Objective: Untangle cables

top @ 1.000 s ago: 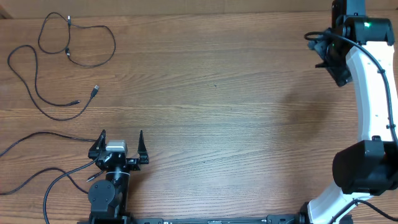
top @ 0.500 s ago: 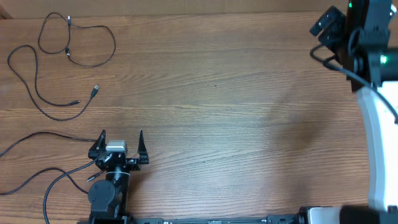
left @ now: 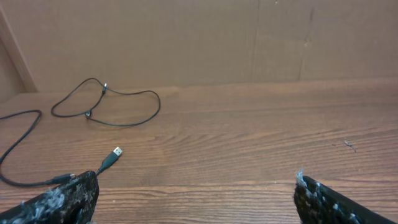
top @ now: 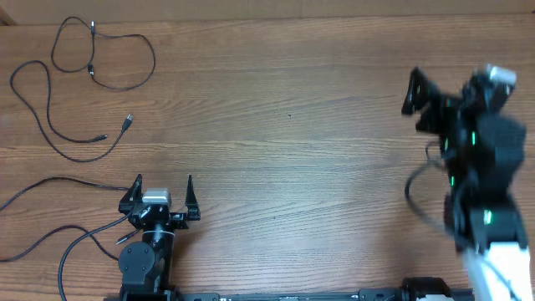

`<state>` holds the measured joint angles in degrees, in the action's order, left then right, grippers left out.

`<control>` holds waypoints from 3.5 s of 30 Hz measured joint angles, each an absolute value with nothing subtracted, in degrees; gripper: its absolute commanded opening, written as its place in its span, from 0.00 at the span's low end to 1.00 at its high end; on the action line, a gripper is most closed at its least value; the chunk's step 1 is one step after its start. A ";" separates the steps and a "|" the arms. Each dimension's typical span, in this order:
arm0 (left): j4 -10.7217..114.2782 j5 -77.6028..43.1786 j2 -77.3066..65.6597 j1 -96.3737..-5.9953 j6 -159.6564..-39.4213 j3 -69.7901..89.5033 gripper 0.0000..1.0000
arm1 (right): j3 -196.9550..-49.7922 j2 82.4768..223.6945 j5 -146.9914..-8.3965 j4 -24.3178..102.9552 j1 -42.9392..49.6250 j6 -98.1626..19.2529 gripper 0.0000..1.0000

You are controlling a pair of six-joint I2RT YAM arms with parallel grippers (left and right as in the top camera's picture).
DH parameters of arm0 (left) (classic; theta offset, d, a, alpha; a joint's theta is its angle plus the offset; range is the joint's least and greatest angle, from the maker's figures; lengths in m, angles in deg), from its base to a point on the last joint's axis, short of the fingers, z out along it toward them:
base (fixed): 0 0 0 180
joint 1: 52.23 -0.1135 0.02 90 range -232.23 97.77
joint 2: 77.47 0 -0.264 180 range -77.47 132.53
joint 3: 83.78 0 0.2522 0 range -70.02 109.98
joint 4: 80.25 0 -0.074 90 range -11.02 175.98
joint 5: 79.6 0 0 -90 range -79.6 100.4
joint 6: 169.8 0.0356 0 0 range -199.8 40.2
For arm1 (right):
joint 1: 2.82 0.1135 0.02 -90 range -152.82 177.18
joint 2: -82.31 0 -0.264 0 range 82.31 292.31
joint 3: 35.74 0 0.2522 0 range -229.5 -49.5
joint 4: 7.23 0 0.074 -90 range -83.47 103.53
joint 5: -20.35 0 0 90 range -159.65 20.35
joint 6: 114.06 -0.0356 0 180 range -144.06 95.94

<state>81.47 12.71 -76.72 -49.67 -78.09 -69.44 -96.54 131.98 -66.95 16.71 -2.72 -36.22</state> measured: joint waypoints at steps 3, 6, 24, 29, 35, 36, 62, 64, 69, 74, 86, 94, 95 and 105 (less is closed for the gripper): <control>81.49 12.62 -76.72 -49.67 -78.09 -69.46 1.00 | -88.35 121.67 -67.98 14.68 -3.60 -34.89 1.00; 81.47 12.60 -76.72 -49.67 -78.09 -69.46 1.00 | -81.64 111.07 -68.37 14.46 -4.43 -34.08 1.00; 81.51 12.58 -76.78 -49.67 -77.91 -69.48 1.00 | -58.25 84.20 -72.85 12.55 -4.08 -28.53 1.00; 81.51 12.58 -76.78 -49.67 -77.91 -69.48 1.00 | -55.67 83.44 -73.92 10.87 -3.84 -27.39 1.00; 81.51 12.58 -76.78 -49.67 -77.91 -69.48 1.00 | -52.68 83.15 -74.56 7.11 -3.47 -26.14 1.00; 81.51 12.60 -76.78 -49.67 -77.91 -69.48 1.00 | -52.09 83.15 -74.69 6.57 -3.47 -26.01 1.00; 81.51 12.58 -76.78 -49.67 -77.91 -69.48 1.00 | -50.56 83.11 -74.71 11.31 -3.47 -22.78 1.00; 81.51 12.58 -76.78 -49.67 -77.91 -69.48 1.00 | -50.56 83.11 -74.27 11.37 -3.47 -21.82 1.00; 81.54 12.58 -76.78 -49.67 -77.91 -69.48 1.00 | -50.56 83.11 -73.64 11.68 -3.47 -20.55 1.00; 81.54 12.58 -76.78 -49.67 -77.91 -69.48 1.00 | -50.56 83.11 -73.44 11.72 -3.47 -20.31 1.00; 81.51 12.58 -76.78 -49.67 -77.91 -69.48 0.99 | -50.56 83.11 -73.25 11.64 -3.47 -19.98 1.00; 81.51 12.58 -76.78 -49.67 -77.91 -69.48 1.00 | -50.56 83.11 -73.22 11.64 -3.47 -19.96 1.00; 81.51 12.58 -76.78 -49.67 -77.91 -69.48 1.00 | -50.56 83.11 -73.25 11.66 -3.47 -19.96 1.00; 81.51 12.60 -76.78 -49.67 -77.91 -69.48 1.00 | -50.56 83.11 -73.25 11.66 -3.47 -19.94 1.00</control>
<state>81.51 12.60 -76.78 -49.67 -77.91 -69.48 -50.56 83.11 -73.25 11.66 -3.47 -19.94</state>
